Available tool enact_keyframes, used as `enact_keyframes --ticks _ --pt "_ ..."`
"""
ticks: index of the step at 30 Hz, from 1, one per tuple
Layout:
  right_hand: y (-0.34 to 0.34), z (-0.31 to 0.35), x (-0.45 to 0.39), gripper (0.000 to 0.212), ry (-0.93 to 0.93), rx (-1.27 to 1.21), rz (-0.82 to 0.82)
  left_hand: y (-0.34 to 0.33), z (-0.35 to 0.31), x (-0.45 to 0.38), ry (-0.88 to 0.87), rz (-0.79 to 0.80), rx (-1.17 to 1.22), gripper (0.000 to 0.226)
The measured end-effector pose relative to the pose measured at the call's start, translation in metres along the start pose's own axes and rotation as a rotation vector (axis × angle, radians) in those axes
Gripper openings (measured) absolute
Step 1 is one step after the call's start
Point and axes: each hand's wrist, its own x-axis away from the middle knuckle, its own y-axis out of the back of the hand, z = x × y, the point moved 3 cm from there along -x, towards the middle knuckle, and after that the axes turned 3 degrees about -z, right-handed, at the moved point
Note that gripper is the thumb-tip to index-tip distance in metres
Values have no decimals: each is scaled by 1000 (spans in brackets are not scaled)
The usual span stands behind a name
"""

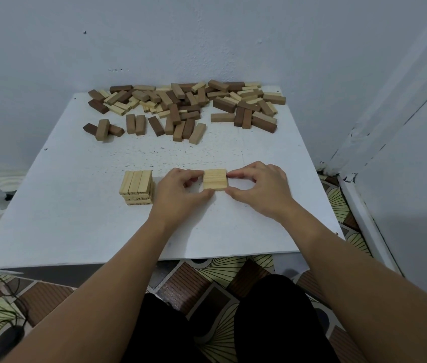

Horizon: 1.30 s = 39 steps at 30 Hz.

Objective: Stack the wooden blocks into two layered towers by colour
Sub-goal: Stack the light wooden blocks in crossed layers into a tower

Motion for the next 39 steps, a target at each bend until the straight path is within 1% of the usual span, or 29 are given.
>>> enact_keyframes --ticks 9,12,14,16,19,22,29,39 --pt "0 1 1 44 -5 8 -4 2 2 1 20 -24 39 47" --pt "1 1 1 52 -8 -2 -4 4 3 1 36 -4 35 49" --pt "3 2 0 60 -4 11 11 6 0 -3 50 61 26 57" --pt "5 4 -2 65 -8 38 51 8 -3 -11 90 154 23 70" --pt "5 8 -5 64 -36 50 125 10 -6 -25 172 271 14 82" --pt "5 9 -7 58 -37 66 155 10 -9 -35 196 343 -36 74" --pt "5 10 -10 54 -51 61 166 10 -6 -37 222 342 -2 64" --pt "5 10 -8 54 -60 63 162 11 -9 -39 230 357 -15 66"
